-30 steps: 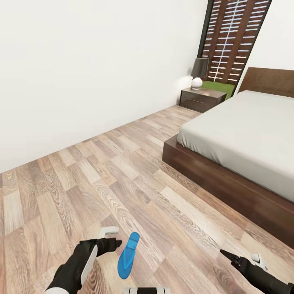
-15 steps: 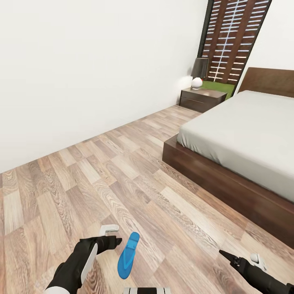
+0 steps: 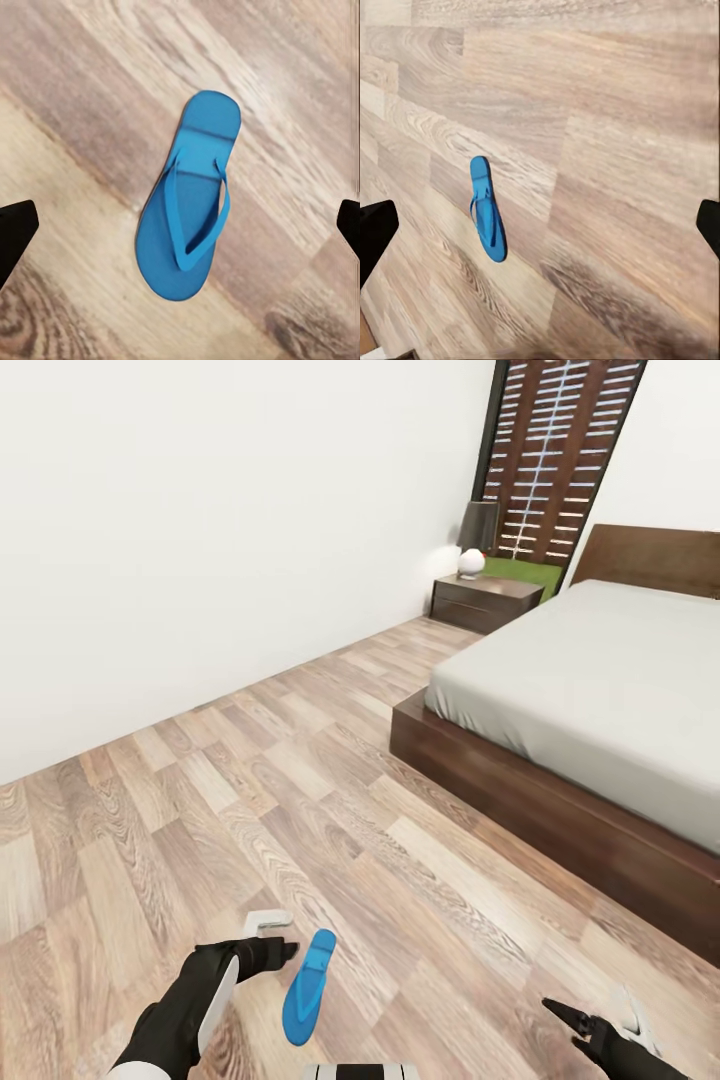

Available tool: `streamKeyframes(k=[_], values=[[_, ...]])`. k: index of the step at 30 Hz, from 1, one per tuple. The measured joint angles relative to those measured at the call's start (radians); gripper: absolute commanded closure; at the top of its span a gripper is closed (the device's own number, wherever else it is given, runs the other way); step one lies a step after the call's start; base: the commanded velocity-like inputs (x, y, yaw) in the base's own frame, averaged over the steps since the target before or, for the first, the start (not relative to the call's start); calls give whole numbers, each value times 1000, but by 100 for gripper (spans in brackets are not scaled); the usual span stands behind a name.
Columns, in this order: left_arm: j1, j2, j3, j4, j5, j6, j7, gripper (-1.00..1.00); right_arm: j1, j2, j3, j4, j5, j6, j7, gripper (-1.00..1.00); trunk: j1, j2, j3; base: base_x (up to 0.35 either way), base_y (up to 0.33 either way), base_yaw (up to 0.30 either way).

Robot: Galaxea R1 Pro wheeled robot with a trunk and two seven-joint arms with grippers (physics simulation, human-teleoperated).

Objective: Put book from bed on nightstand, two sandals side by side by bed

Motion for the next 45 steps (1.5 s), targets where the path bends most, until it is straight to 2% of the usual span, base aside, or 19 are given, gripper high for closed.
streamKeyframes(k=[3,11,19,28,35,39,41,42,45], values=[[0,-1,0,0,0,0,0,-100,0,0,0,77,-2,-2,1,-100,0,0,0,0,0,-262],[0,-2,0,0,1,0,0,-100,0,-1,-2,130,-3,-2,1,-100,0,0,0,0,0,-276],[0,-1,0,0,0,-1,0,-100,0,-1,-1,138,-3,-3,1,-100,0,0,0,0,0,-186],[0,1,1,1,-3,-3,4,-100,0,-4,-6,133,-3,1,4,-100,0,0,0,0,0,-22],[0,1,1,1,-2,-3,5,-100,0,-14,-10,90,-14,11,6,-100,0,0,0,0,0,-2],[0,1,2,2,-2,-3,5,-100,0,-19,-13,55,-49,35,7,-100,0,0,0,0,0,0],[0,0,1,2,-2,-3,4,-100,0,-20,-13,42,-97,55,7,-100,0,0,0,0,0,0],[0,0,1,2,-3,-3,4,-100,0,-21,-14,33,-134,63,7,-100,0,0,0,0,0,0],[0,0,0,3,-3,-3,4,-100,0,-22,-14,14,-186,70,7,-100,0,0,0,0,0,0]])
